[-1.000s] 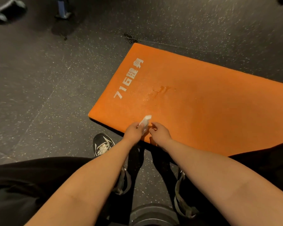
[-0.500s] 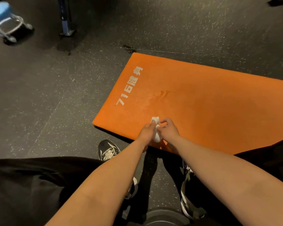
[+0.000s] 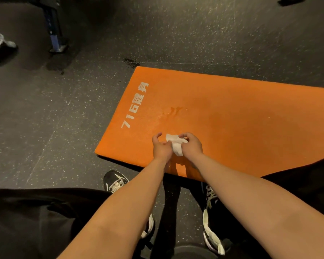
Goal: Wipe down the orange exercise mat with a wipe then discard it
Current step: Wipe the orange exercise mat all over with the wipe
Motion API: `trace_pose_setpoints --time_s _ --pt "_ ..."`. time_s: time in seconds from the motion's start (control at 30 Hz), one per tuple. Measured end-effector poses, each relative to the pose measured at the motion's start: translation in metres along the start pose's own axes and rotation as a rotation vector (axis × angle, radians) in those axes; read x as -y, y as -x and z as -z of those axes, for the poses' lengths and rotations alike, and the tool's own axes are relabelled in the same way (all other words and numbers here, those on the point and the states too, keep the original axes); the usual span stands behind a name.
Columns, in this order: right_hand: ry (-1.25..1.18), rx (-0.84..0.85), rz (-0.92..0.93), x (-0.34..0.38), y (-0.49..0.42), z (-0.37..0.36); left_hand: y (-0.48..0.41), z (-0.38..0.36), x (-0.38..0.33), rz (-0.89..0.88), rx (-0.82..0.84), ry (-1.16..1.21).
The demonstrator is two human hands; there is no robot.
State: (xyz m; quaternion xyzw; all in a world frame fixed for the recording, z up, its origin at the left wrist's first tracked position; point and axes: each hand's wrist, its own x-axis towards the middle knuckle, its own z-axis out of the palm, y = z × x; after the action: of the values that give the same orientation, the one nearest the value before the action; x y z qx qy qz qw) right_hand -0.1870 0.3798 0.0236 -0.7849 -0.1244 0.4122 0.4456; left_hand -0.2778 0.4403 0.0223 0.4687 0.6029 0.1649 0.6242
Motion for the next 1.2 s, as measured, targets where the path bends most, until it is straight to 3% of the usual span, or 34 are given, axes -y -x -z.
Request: trace_pose_setpoints --time_s 0.2,0.47,0.67,0.87,1.07,1.2 --pt "0.245 0.126 0.066 -0.004 -0.003 0.000 -0.002 0.000 -0.001 -0.080 0.091 -0.178" --pt "0.385 -0.008 0.108 -0.014 -0.005 -0.004 -0.012 0.011 0.013 -0.047 -0.018 -0.222" --pt "0.337 0.018 0.075 -0.010 -0.005 -0.016 -0.017 0.019 0.022 -0.098 -0.075 -0.264" --pt "0.318 0.018 0.054 -0.002 -0.023 -0.029 -0.029 0.022 0.022 -0.100 0.028 -0.264" --pt "0.675 -0.082 0.310 -0.020 -0.035 -0.042 -0.057 0.027 0.025 -0.118 -0.006 -0.443" --pt "0.661 0.098 0.431 -0.033 -0.043 -0.056 -0.076 0.032 0.024 -0.123 -0.009 -0.459"
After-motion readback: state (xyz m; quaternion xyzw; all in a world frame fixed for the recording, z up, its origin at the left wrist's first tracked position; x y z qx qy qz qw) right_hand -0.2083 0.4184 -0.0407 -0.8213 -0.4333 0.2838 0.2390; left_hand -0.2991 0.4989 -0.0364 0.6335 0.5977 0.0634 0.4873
